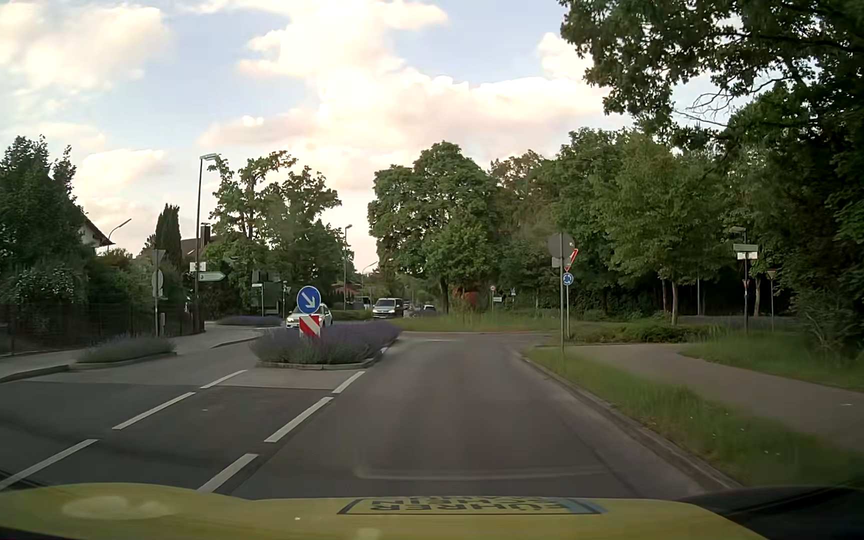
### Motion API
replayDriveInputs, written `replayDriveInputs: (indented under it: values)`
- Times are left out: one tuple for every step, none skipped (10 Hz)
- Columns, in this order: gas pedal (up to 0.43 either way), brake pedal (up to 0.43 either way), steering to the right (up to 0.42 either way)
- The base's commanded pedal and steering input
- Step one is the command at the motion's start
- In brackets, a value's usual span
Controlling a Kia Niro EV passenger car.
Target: Follow the waypoints while adhering to traffic rules and regulations
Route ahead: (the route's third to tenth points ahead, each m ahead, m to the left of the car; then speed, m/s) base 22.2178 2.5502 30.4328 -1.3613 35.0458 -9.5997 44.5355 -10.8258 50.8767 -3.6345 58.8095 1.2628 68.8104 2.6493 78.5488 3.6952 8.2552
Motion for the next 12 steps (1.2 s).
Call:
replayDriveInputs:
  values:
    - [0.000, 0.134, 0.001]
    - [0.000, 0.134, 0.001]
    - [0.000, 0.146, 0.001]
    - [0.000, 0.146, 0.001]
    - [0.000, 0.152, 0.001]
    - [0.000, 0.159, 0.001]
    - [0.000, 0.165, 0.000]
    - [0.000, 0.171, -0.002]
    - [0.000, 0.177, -0.004]
    - [0.000, 0.177, -0.004]
    - [0.000, 0.183, -0.004]
    - [0.000, 0.189, -0.003]
